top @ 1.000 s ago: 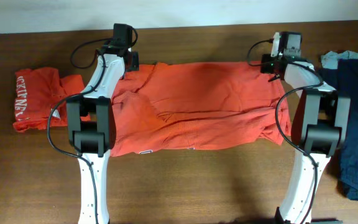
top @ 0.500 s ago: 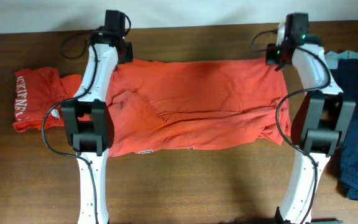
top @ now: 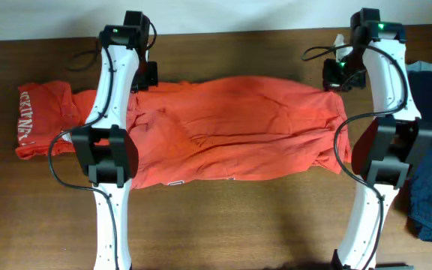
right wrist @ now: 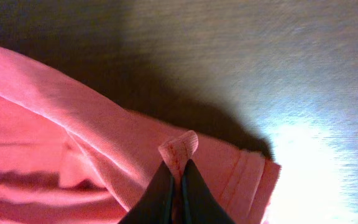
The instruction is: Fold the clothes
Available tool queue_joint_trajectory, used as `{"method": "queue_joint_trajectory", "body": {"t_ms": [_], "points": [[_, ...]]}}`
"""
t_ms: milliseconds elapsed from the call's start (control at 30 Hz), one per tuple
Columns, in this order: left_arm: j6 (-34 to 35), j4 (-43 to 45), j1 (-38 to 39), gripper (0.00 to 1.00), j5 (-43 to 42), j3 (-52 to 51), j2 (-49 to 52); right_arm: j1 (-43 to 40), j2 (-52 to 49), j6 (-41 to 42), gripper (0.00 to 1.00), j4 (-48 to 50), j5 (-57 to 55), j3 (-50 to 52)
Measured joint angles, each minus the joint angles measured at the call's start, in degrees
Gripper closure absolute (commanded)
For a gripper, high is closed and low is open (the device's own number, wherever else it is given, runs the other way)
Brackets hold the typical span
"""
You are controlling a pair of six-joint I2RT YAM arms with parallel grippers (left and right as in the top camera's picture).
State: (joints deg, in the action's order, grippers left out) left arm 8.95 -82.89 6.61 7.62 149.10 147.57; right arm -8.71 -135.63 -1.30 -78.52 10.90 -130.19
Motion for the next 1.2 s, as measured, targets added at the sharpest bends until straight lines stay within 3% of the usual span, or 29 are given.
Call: {"method": "queue_joint_trajectory", "body": {"t_ms": [267,1000,1200], "points": [[1.6,-13.3,0.0,0.99,-0.4,8.0,0.0,-3.2,0.0,0.0,0.96,-9.2,4.5,-0.1],[1.8,-13.6,1.7,0.99,-3.2,8.0,0.0,-8.4,4.5,-2.2,0.96,-18.6,6.0,-0.2],[1.8,-13.6,1.7,0.99,-3.2,-0.5,-0.5,-8.8,4.5,-2.2,0.96,-18.6,3.5,0.0]]}}
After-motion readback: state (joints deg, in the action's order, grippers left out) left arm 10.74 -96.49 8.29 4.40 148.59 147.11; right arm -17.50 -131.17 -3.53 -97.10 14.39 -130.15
